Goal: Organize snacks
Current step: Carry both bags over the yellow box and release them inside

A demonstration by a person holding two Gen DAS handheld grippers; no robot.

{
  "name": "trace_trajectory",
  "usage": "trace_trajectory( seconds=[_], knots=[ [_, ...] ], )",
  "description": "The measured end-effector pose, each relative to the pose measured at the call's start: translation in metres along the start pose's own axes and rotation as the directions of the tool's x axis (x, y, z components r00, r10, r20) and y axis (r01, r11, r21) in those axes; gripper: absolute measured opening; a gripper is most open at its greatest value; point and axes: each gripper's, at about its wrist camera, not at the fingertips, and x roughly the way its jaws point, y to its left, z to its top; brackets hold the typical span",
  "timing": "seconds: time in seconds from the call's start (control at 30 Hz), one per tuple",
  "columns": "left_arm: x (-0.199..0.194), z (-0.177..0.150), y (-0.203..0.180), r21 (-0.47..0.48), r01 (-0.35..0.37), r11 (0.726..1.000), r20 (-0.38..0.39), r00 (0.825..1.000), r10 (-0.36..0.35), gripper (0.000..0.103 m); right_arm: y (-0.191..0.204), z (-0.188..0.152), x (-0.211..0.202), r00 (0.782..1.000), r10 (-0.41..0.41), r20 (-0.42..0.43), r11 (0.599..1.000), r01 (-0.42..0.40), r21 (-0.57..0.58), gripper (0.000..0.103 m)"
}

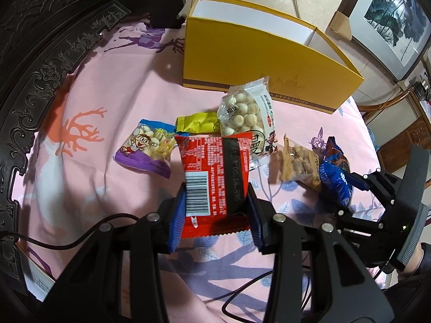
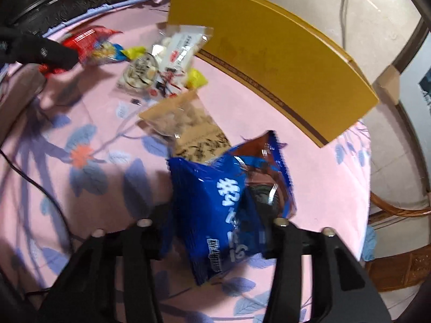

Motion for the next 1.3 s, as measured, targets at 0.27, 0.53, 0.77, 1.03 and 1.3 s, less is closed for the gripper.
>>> trace_trajectory(
  seconds=[0.27,0.53,0.77,1.03,1.3],
  knots=[
    [-0.008,0.005,-0.004,0.006,0.013,1.000,0.021,1.000,-0.013,0.041,-0.022,0.006,-0.044,0.997,-0.009,0.078,0.997,0.003,0.074,0.029],
    [-0.034,0.031,-0.020,0.047,0.049,0.998,0.100,0.994,-0.054,0.041,-0.040,0.035,-0.098,0.971,-0.049,0.236,0.994,0.025,0.103,0.029],
    [-0.051,0.089,-0.036,0.082,0.068,0.994,0.212,0.974,-0.084,0.042,-0.082,0.092,-0.114,0.923,-0.076,0.378,0.985,0.011,0.172,0.029],
    [-0.052,0.167,-0.047,0.053,0.101,0.993,0.305,0.946,-0.113,0.042,-0.134,0.142,-0.110,0.882,-0.080,0.464,0.948,-0.077,0.309,0.029],
    [-0.029,0.237,-0.063,0.058,0.076,0.995,0.345,0.934,-0.091,0.043,-0.170,0.178,-0.076,0.869,-0.068,0.489,0.917,-0.138,0.373,0.033]
  ],
)
